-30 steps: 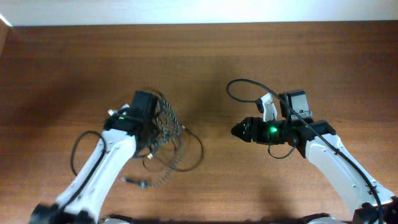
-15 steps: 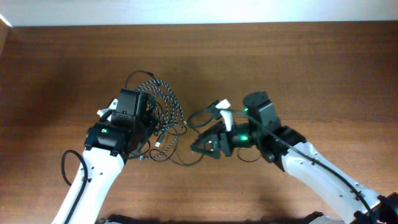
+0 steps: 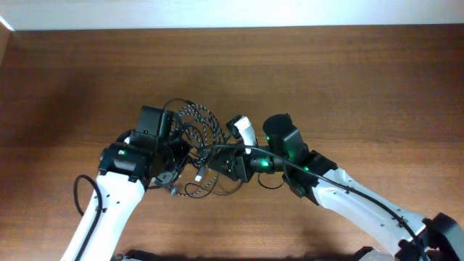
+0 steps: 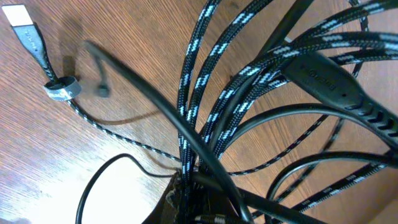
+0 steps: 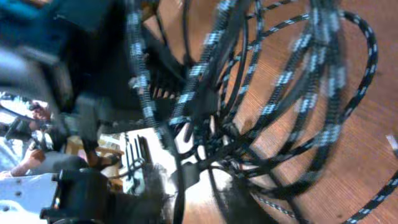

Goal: Untangle cables

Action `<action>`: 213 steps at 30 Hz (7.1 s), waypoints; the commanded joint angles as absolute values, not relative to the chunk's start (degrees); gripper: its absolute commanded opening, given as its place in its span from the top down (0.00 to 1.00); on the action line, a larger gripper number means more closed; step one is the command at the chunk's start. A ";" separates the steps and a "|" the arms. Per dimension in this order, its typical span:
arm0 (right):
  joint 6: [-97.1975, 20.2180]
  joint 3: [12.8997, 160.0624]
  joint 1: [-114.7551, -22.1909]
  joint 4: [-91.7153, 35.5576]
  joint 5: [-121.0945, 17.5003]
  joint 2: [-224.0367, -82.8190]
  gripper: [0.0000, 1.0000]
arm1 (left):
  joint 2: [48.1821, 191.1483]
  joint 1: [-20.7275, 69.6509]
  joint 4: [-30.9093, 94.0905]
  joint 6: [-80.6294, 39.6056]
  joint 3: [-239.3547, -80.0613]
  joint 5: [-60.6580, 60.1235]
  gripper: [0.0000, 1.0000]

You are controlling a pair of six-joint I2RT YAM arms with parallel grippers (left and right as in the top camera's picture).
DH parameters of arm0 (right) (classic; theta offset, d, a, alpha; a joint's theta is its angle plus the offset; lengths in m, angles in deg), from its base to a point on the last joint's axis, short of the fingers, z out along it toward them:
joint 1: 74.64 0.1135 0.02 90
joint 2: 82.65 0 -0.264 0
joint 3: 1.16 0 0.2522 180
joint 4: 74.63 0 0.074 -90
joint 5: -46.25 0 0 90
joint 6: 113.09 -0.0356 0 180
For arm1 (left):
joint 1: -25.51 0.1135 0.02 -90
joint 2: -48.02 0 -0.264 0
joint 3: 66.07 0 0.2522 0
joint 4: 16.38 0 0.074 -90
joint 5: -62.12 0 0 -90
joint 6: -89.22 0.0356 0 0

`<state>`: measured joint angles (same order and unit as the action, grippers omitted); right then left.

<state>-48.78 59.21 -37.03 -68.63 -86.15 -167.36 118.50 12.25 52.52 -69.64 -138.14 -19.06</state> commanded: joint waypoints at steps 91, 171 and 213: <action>-48.59 59.76 -90.01 -38.38 -77.47 -162.86 0.08 | 152.37 22.05 20.48 -11.76 -125.72 -0.84 1.00; -44.57 59.76 -50.60 -70.12 -131.17 -162.84 0.22 | 107.28 19.66 52.32 -32.24 -133.15 -28.22 1.00; -53.05 59.76 -79.48 -56.29 -82.23 -162.84 0.96 | 89.93 19.66 58.38 -16.04 -134.18 -21.40 0.91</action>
<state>-59.01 59.54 -73.25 -59.98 -89.10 -162.86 90.17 19.55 58.42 -6.05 -134.24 -7.22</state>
